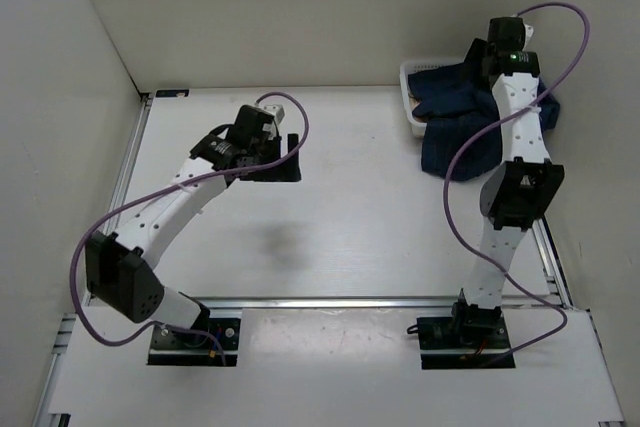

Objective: Fold and stack the trousers
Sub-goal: Grab the trousers from the pile, then move the trousers to the center of the board

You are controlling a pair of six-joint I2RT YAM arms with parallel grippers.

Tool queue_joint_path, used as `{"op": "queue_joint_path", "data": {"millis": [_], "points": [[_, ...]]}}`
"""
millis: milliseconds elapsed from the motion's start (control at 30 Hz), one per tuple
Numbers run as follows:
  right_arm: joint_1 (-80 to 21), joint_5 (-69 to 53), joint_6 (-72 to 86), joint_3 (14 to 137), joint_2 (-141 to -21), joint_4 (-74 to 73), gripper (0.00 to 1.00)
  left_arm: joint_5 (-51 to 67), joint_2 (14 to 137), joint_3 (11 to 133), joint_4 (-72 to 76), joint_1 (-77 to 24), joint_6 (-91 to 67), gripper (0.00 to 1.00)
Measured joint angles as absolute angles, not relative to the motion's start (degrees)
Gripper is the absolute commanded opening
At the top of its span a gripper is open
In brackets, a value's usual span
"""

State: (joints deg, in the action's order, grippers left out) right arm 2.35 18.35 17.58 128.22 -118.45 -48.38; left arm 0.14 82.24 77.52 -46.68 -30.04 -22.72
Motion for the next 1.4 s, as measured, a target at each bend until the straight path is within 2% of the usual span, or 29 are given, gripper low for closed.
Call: {"op": "queue_joint_path", "data": {"millis": [233, 367, 467, 567, 600, 700, 733, 767, 800, 1100, 1400], "points": [[6.2, 30.5, 17.7, 141.9, -135.1, -51.3, 1.00, -0.2, 90.3, 78.5, -46.7, -32.6, -22.3, 0.99], [6.0, 37.1, 17.5, 142.7, -139.7, -50.7, 1.00, 0.8, 93.4, 79.5, -46.9, -33.2, -21.5, 0.99], [5.9, 40.0, 17.3, 142.7, -141.6, -49.3, 0.94, 2.1, 95.3, 81.0, -46.8, -33.4, -20.5, 0.99], [5.6, 41.0, 16.8, 142.7, -142.3, -47.9, 0.68, 3.0, 96.9, 82.7, -47.2, -33.4, -19.7, 0.99], [5.5, 41.0, 16.5, 142.7, -142.5, -47.4, 0.49, 3.2, 97.4, 83.3, -47.3, -33.4, -19.5, 0.99], [5.5, 40.7, 16.4, 142.7, -142.7, -46.0, 0.20, 3.6, 99.0, 84.9, -47.9, -33.4, -19.1, 0.99], [5.5, 40.7, 16.6, 142.7, -142.8, -45.8, 0.07, 3.6, 99.5, 85.2, -47.9, -33.4, -19.0, 0.99], [5.5, 40.8, 16.6, 142.7, -142.8, -45.6, 0.02, 3.6, 99.9, 85.4, -48.0, -33.4, -18.9, 0.99], [5.5, 40.9, 16.9, 142.7, -142.7, -45.4, 0.00, 3.6, 100.2, 85.7, -48.1, -33.4, -18.9, 0.99], [5.0, 39.0, 17.6, 138.7, -136.7, -44.4, 0.00, 3.6, 100.7, 86.0, -48.7, -33.4, -18.9, 0.99], [-1.9, 31.6, 16.5, 137.5, -113.7, -43.2, 0.00, -0.1, 96.4, 86.1, -50.7, -33.4, -19.2, 0.99]]}}
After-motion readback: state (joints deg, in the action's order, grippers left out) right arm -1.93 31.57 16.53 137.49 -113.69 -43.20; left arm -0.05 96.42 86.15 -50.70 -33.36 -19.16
